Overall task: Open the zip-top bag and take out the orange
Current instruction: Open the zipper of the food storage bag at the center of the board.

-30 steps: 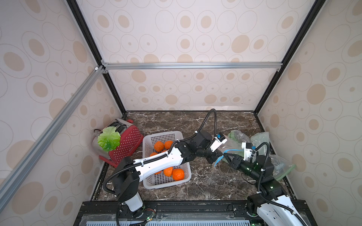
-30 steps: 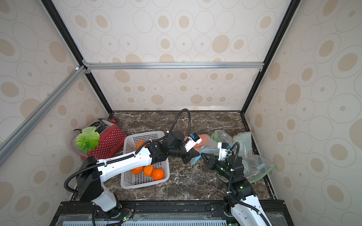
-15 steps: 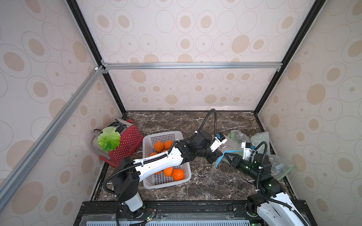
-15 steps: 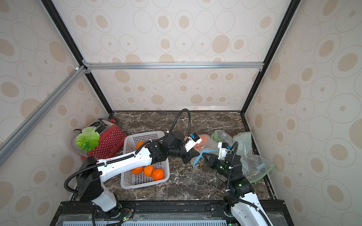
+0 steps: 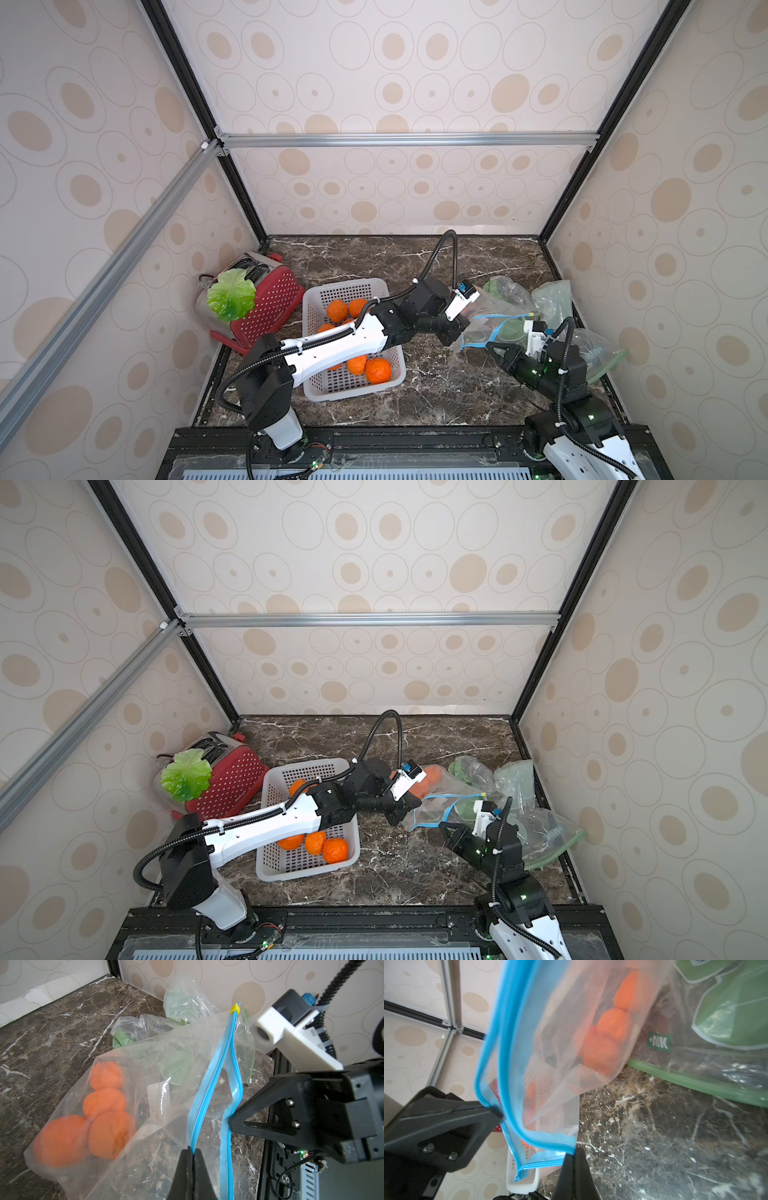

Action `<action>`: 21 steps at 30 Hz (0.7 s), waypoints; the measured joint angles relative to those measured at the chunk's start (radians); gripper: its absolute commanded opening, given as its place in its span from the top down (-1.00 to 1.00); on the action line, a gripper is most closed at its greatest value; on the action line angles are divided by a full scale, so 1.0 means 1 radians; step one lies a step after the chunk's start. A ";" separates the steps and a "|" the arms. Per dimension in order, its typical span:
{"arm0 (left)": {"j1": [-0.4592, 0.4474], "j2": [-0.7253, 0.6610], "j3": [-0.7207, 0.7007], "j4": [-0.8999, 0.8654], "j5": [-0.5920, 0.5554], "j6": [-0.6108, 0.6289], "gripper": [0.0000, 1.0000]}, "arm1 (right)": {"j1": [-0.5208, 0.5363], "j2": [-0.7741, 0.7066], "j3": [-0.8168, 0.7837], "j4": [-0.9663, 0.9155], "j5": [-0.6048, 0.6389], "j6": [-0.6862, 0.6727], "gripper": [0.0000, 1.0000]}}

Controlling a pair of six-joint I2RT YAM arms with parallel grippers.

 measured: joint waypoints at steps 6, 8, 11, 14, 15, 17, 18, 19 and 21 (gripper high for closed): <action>-0.001 -0.032 -0.027 0.038 -0.024 -0.001 1.00 | 0.000 -0.051 0.015 -0.121 -0.032 0.086 1.00; -0.002 -0.047 -0.050 0.063 -0.030 -0.002 1.00 | 0.000 -0.077 0.024 -0.171 -0.050 0.121 1.00; -0.002 -0.059 -0.082 0.101 -0.045 -0.005 1.00 | 0.000 -0.118 0.076 -0.280 -0.049 0.154 1.00; -0.002 -0.063 -0.103 0.130 -0.051 -0.006 1.00 | 0.000 -0.140 0.154 -0.357 -0.036 0.151 0.61; -0.002 -0.063 -0.106 0.139 -0.051 -0.008 1.00 | 0.000 -0.140 0.177 -0.374 -0.027 0.135 0.50; -0.002 -0.063 -0.110 0.153 -0.051 -0.011 1.00 | 0.000 -0.136 0.224 -0.388 -0.024 0.087 0.30; -0.002 -0.063 -0.110 0.159 -0.051 -0.012 1.00 | 0.000 -0.129 0.241 -0.388 -0.029 0.049 0.26; -0.002 -0.063 -0.110 0.166 -0.051 -0.013 1.00 | 0.000 -0.109 0.270 -0.387 -0.034 0.008 0.24; -0.002 -0.063 -0.109 0.175 -0.051 -0.013 1.00 | 0.000 -0.065 0.319 -0.385 -0.032 -0.047 0.24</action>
